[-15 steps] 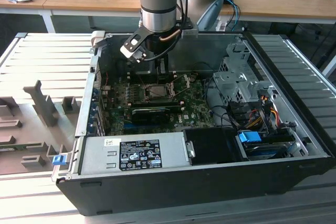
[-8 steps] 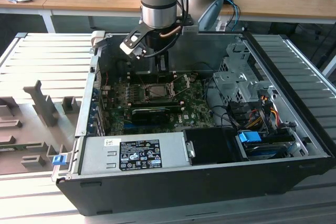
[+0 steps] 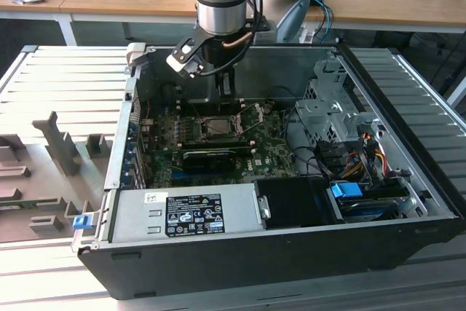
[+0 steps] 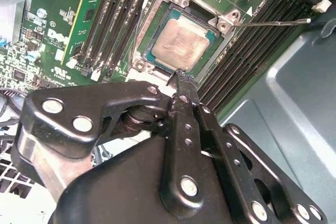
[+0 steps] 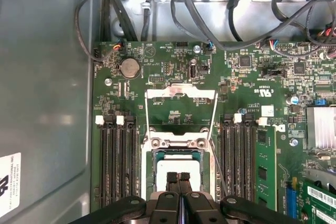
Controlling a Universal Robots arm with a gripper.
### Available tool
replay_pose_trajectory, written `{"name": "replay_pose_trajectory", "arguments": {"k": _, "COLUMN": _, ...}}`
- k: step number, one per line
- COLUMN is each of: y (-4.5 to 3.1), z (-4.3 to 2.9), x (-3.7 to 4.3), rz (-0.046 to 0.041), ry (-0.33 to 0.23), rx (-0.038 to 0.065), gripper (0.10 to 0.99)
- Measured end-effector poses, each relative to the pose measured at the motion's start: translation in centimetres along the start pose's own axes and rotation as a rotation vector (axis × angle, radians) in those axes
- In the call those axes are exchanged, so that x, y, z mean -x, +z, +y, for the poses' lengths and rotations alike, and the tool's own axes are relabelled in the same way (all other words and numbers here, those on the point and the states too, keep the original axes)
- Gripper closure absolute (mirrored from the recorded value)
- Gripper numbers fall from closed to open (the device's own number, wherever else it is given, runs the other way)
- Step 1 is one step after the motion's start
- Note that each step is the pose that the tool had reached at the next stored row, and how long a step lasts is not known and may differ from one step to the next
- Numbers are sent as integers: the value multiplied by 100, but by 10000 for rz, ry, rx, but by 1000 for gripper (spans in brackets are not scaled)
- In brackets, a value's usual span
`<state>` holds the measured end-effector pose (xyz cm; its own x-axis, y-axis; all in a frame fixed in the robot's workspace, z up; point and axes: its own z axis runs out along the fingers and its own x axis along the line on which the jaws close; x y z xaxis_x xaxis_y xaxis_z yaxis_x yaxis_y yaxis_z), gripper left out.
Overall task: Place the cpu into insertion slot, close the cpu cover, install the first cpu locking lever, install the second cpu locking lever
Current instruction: 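Close the cpu cover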
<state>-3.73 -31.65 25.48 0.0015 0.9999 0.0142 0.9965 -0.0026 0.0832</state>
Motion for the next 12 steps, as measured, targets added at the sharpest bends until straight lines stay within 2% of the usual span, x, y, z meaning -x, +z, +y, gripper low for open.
{"name": "replay_pose_trajectory", "arguments": {"k": 8, "y": -29, "z": 54, "x": -2, "rz": 0, "ry": 1, "rx": -2, "gripper": 980}}
{"name": "replay_pose_trajectory", "arguments": {"k": 12, "y": -81, "z": 62, "x": -7, "rz": -9, "ry": 0, "rx": -3, "gripper": 980}}
